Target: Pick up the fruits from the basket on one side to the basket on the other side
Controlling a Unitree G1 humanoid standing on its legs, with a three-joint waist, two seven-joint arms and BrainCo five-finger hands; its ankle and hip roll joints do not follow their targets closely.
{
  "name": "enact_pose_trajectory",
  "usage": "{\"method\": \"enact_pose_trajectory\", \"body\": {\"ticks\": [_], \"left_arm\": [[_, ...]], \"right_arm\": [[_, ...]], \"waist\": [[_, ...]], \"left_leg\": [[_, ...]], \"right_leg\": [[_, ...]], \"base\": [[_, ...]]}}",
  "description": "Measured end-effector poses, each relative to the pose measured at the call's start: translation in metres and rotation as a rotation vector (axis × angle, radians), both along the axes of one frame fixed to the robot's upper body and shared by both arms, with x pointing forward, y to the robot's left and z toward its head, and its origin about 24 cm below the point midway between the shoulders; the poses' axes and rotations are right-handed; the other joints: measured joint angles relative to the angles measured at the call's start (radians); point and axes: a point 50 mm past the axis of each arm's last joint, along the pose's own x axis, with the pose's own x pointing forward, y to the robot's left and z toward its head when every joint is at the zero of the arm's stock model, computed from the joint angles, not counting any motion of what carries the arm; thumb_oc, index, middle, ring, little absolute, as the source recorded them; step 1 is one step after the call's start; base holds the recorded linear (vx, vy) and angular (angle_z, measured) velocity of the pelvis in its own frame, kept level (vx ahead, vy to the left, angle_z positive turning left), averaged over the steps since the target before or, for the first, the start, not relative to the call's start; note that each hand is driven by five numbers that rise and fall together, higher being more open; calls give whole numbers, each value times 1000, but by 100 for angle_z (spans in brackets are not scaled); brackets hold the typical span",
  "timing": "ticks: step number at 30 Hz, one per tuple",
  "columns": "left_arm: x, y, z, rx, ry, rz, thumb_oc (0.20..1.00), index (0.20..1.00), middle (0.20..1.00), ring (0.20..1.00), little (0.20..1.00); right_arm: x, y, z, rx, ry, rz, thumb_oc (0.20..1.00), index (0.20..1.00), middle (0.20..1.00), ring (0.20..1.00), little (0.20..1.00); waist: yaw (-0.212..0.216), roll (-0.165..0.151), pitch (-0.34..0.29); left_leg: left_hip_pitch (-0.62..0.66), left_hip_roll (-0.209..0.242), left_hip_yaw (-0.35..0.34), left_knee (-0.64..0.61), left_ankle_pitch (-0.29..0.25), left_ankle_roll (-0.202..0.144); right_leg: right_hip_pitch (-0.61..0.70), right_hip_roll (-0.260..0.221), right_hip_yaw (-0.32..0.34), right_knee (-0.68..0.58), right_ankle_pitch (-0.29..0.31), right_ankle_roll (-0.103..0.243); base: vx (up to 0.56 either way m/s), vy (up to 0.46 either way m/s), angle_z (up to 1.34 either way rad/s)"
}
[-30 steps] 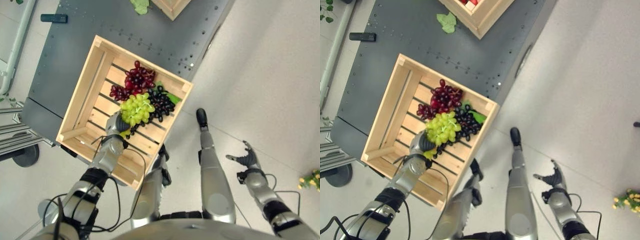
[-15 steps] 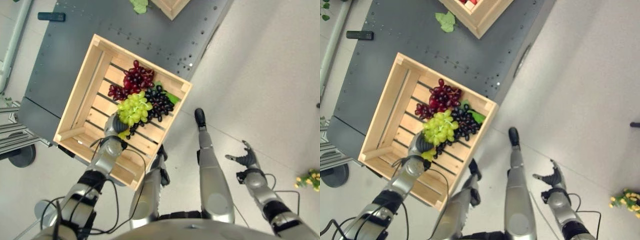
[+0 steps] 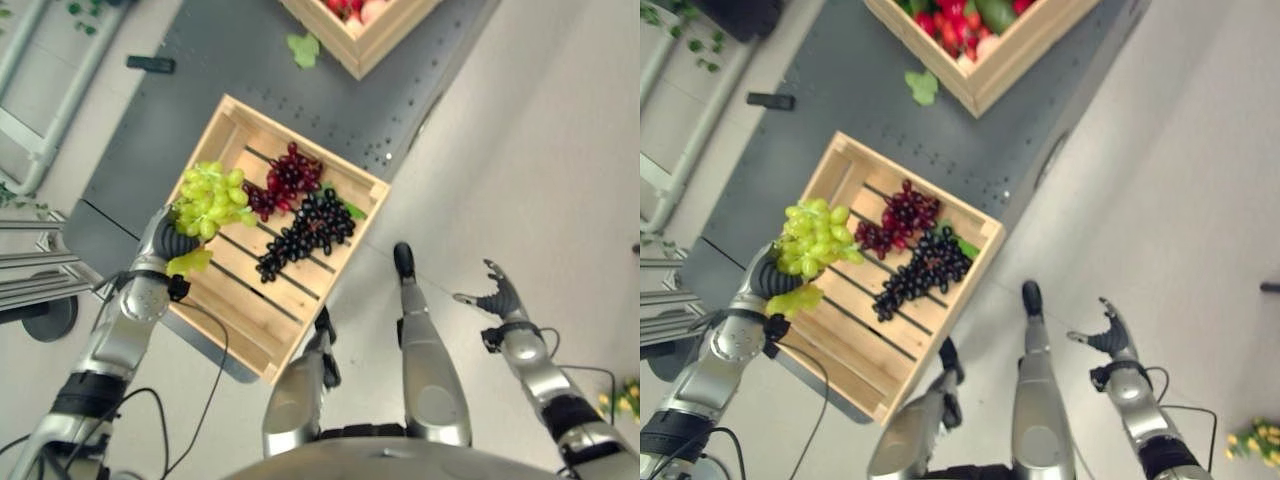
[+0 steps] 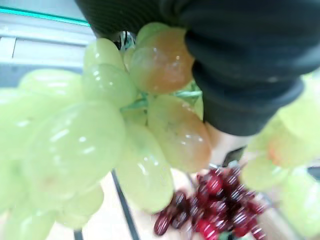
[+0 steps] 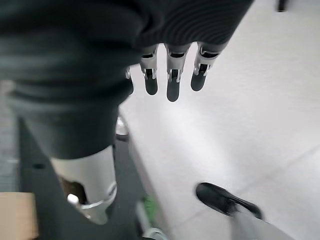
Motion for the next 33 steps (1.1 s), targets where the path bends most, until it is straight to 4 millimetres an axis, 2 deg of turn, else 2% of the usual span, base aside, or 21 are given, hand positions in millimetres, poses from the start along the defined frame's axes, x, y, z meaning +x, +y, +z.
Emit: {"method": "enact_pose_trajectory", "body": {"ticks": [2, 6, 8, 11, 13, 18, 19, 23, 28, 30, 33], "left_arm": [[0, 4, 10, 40, 10, -30, 200, 200, 200, 200, 200], [0, 8, 17, 77, 37, -56, 200, 200, 200, 200, 200], [4, 11, 32, 137, 31, -77, 200, 200, 200, 200, 200], [8, 15, 50, 206, 6, -84, 200, 200, 200, 200, 200], [13, 11, 61, 214, -30, -96, 200, 200, 200, 200, 200], [24, -2, 74, 258, -74, -150, 200, 200, 200, 200, 200], [30, -11, 76, 294, -73, -179, 200, 200, 200, 200, 200], [38, -27, 80, 362, -75, -238, 200, 200, 200, 200, 200], [57, -57, 84, 507, -68, -334, 200, 200, 200, 200, 200], [70, -74, 87, 552, -68, -374, 200, 200, 200, 200, 200], [82, -108, 99, 576, -124, -453, 200, 200, 200, 200, 200]], "right_arm": [[3, -4, 12, -19, -18, 40, 1000, 1000, 1000, 1000, 1000], [6, -6, 22, -21, -44, 75, 1000, 1000, 1000, 1000, 1000], [8, -4, 29, -19, -60, 107, 1000, 1000, 1000, 1000, 1000], [7, 3, 38, -7, -89, 160, 1000, 1000, 1000, 1000, 1000], [10, 4, 47, -5, -120, 180, 1000, 1000, 1000, 1000, 1000], [5, -2, 52, -7, -125, 175, 1000, 1000, 1000, 1000, 1000], [1, -4, 53, -6, -127, 171, 1000, 1000, 1000, 1000, 1000], [4, 1, 60, -3, -139, 206, 1000, 1000, 1000, 1000, 1000], [16, 13, 70, 3, -153, 272, 1000, 1000, 1000, 1000, 1000], [34, 27, 81, -9, -176, 328, 1000, 1000, 1000, 1000, 1000], [66, 59, 113, -17, -281, 449, 1000, 1000, 1000, 1000, 1000]], "waist": [[17, 16, -27], [30, 30, -60], [30, 29, -62], [35, 30, -116], [32, 31, -123], [28, 33, -165], [24, 35, -175], [28, 34, -210], [28, 32, -263], [25, 31, -286], [29, 31, -305]], "left_leg": [[15, 13, -18, 7, -2, -6], [21, 26, -40, 25, -5, -11], [52, 37, -54, 30, -8, -15], [54, 53, -70, 41, -24, -24], [71, 57, -79, 48, -22, -28], [73, 71, -103, 47, -34, -31], [74, 72, -120, 51, -32, -30], [87, 80, -121, 54, -35, -33], [107, 81, -122, 53, -31, -39], [108, 80, -123, 51, -31, -39], [107, 80, -122, 54, -30, -39]], "right_leg": [[35, 10, -27, 1, -7, -8], [63, 19, -51, 1, -14, -14], [109, 29, -75, 1, -24, -20], [126, 38, -88, 0, -38, -32], [157, 40, -97, 0, -42, -32], [189, 46, -125, 1, -55, -35], [202, 46, -146, 0, -64, -34], [224, 50, -160, 0, -76, -36], [255, 52, -169, 0, -90, -23], [259, 51, -175, 0, -93, -21], [261, 52, -178, 0, -93, -21]], "base": [[49, -60, 24], [52, -89, 19], [62, -81, 31], [79, -67, 15], [87, -63, 13], [74, -58, 23], [113, -55, 34], [97, -54, 15], [60, -51, 13], [19, -34, 11], [13, -15, 3]]}}
